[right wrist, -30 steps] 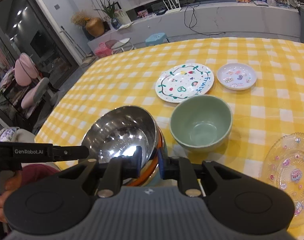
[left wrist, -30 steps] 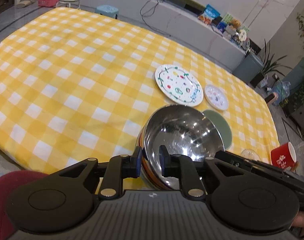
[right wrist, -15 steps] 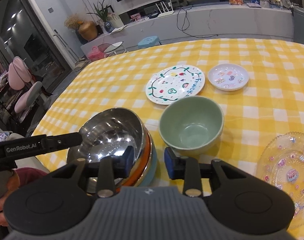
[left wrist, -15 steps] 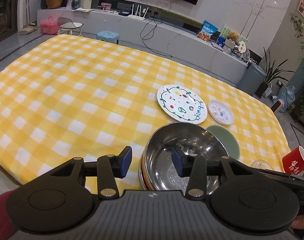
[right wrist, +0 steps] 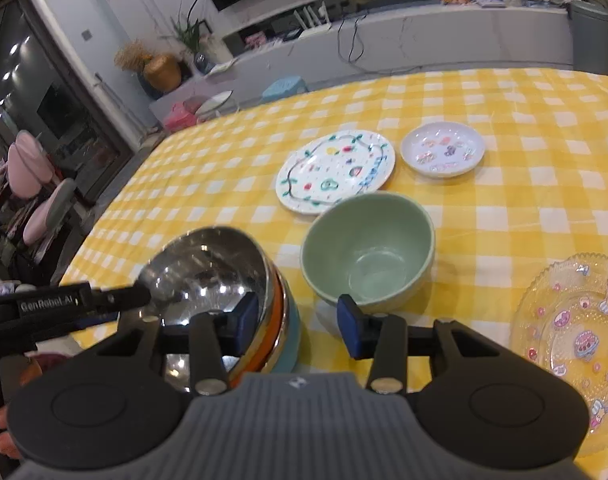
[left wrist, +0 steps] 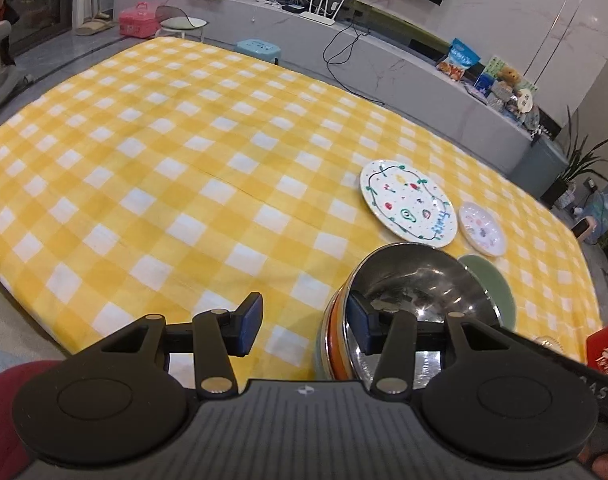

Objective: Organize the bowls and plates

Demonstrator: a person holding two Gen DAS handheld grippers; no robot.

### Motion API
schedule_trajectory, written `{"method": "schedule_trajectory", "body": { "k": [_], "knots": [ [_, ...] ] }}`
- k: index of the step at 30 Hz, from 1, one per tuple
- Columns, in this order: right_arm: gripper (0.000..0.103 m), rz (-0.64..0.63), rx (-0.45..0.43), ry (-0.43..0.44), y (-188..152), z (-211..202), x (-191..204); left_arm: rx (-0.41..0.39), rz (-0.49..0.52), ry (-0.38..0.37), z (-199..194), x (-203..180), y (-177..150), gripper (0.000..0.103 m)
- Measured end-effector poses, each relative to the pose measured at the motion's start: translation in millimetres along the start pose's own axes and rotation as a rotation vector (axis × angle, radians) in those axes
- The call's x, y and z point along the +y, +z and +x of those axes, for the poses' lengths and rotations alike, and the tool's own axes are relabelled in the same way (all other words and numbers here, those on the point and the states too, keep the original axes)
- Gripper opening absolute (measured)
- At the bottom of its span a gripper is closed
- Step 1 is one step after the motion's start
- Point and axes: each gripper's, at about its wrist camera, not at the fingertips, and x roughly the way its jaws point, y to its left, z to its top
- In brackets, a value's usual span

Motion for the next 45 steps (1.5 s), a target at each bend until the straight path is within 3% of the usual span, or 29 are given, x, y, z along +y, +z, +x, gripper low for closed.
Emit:
{"method": "schedule_trajectory", "body": {
  "k": [7,11,16,25,29,33,37,41,45],
  "knots": [
    [0.043,-0.057,-0.014,-0.028,0,-2,7,-0.008,0.036,0.028,0,-7,-2,0.056],
    [0.043,-0.063,-0.019,-0.019,1,-4,7,0.014,0.016,0.010,4,-3,-1,0.055],
    [0.044,-0.071,-0.052,0.001,7,-21,11,-0.038,0.021,-0.062,-8,-3,-1,0.054],
    [0.061,-0.192,-0.180,-0.101,21,-61,36,-0.095,0.044,-0.092,-26,-8,1,0.056],
    [0.061,-0.173,-0.204,-0.157,21,-72,32,-0.133,0.067,-0.113,-40,-14,5,0.057],
    [0.061,-0.095,-0.207,-0.172,23,-83,11,-0.112,0.181,-0.150,-49,-35,16,0.058],
    [0.061,-0.101,-0.224,-0.285,21,-88,-2,-0.134,0.236,-0.105,-54,-62,25,0.058],
    [0.061,-0.019,-0.197,-0.253,17,-83,-23,-0.093,0.311,-0.130,-47,-84,35,0.059],
    [0.061,0.027,-0.171,-0.237,14,-73,-33,-0.041,0.420,-0.087,-28,-107,39,0.059]
  ]
}}
